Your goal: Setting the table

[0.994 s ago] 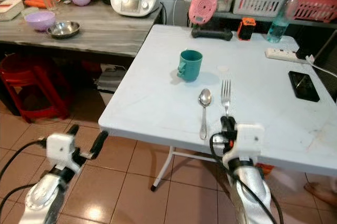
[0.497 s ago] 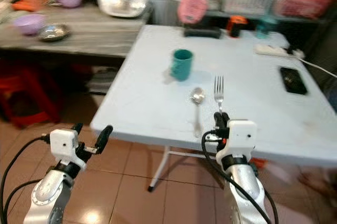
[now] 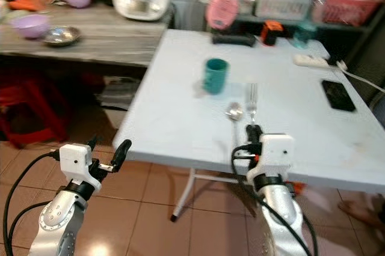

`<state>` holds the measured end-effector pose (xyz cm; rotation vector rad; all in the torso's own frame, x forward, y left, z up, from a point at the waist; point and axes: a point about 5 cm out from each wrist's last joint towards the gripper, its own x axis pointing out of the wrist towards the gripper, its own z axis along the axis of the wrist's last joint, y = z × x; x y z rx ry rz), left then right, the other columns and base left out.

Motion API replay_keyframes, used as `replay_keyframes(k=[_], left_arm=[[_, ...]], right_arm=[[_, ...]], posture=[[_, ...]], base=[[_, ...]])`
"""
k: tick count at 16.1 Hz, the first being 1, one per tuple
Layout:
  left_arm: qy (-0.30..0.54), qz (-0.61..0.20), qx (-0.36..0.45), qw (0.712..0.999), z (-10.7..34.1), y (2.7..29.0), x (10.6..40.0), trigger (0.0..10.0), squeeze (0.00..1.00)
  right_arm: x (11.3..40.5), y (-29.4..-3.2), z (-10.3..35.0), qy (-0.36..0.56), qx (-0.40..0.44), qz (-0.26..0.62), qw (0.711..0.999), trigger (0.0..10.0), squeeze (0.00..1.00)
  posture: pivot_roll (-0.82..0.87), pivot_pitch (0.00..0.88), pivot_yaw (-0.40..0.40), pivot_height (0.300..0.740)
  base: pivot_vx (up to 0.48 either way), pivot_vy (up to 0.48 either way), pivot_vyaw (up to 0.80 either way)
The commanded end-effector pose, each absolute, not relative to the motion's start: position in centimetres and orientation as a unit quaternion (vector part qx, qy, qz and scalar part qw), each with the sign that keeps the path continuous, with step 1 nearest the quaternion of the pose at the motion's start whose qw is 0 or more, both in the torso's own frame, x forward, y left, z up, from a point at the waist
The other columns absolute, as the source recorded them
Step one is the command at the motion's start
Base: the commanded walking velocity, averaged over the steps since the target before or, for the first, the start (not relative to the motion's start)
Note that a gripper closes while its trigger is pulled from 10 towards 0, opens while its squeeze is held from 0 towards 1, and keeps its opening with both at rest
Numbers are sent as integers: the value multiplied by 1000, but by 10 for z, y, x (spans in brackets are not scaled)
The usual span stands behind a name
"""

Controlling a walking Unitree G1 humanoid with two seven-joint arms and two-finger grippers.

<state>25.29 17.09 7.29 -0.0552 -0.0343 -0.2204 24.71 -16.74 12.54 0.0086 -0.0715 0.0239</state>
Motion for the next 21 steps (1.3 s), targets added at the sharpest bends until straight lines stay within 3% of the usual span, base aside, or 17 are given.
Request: replay_keyframes(k=[1,21], left_arm=[[-20,-110,-25,993,76,171,256,10000,0],[-23,-111,-22,993,76,167,262,10000,0]], right_arm=[[248,-170,129,-43,-1,5,999,10000,0],[257,-172,134,-55,-4,8,998,10000,0]], posture=[[-9,0,-21,740],[-4,0,-31,740]], base=[[0,420,0],[0,422,0]])
